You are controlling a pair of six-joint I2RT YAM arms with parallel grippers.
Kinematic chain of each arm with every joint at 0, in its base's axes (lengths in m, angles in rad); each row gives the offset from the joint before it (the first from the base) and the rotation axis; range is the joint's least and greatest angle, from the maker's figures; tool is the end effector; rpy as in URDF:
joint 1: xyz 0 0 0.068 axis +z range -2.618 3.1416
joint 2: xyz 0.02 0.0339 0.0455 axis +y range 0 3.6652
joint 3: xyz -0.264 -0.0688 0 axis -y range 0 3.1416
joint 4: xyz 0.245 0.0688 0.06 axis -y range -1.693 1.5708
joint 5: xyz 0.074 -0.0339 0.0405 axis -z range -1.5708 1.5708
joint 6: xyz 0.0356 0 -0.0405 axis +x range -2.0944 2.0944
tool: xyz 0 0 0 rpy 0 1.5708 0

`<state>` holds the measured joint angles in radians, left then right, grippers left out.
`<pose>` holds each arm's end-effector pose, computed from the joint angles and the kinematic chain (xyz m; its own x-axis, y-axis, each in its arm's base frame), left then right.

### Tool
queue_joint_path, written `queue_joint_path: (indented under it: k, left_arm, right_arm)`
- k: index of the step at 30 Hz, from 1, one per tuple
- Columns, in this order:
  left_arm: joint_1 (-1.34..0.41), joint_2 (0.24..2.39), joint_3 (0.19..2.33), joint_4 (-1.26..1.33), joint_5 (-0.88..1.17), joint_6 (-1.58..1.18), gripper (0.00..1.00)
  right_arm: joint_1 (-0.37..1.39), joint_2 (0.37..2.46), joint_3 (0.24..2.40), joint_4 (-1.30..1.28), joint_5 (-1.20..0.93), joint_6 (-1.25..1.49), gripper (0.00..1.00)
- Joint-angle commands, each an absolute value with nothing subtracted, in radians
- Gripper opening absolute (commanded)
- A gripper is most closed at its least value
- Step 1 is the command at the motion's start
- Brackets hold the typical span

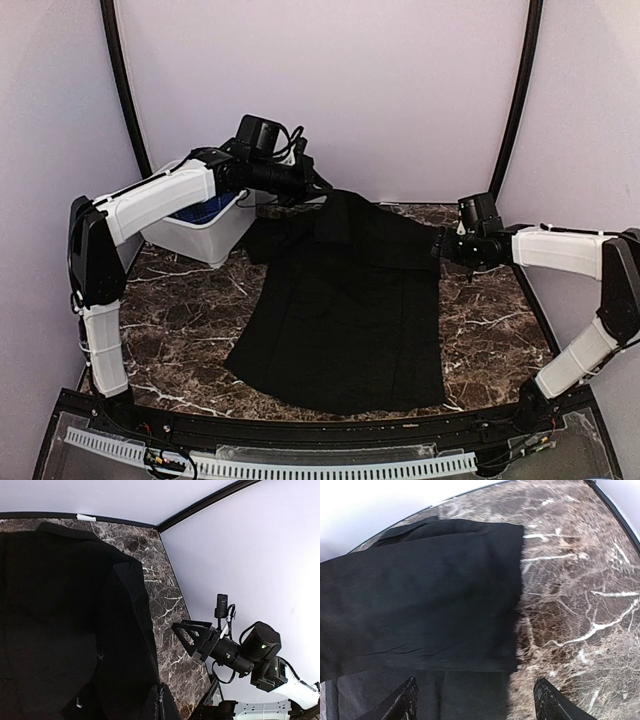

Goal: Fold and stack the long sleeve shirts
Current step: Pass from the right arm to the left, then adjust the flattened shirt at the center of the board.

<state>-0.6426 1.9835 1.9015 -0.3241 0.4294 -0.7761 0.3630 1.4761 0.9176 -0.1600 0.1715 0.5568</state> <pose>0.3695 -0.2951 0.3530 -0.8218 -0.1804 -0.5404 0.3858 0.5217 -0.7609 0.2982 0.1068 0.2256 -0.6438 0.3125 -0.6985 0.1301 0.9442 0.3025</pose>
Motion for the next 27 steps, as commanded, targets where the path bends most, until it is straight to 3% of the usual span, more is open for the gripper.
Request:
queue_joint_path:
  k: [1,11,20,27]
  left_arm:
    - [-0.599,1.94,1.972,-0.445,0.403,-0.681,0.0]
    - [-0.512,1.921,2.019,-0.549,0.366,-0.649,0.0]
    - [-0.489,1.926,2.009,-0.559,0.358,-0.628,0.0]
    - [-0.466,1.924,1.996,-0.568,0.334,-0.635,0.0]
  right_arm:
    - [0.295,1.558,0.939,-0.117,0.089,0.593,0.76]
    - [0.246,1.71,1.058,-0.107,0.005,0.585,0.67]
    - [0.274,1.717,0.956,-0.071,-0.065,0.598,0.61]
    - [0.274,1.818,1.048,-0.089,-0.059,0.581,0.53]
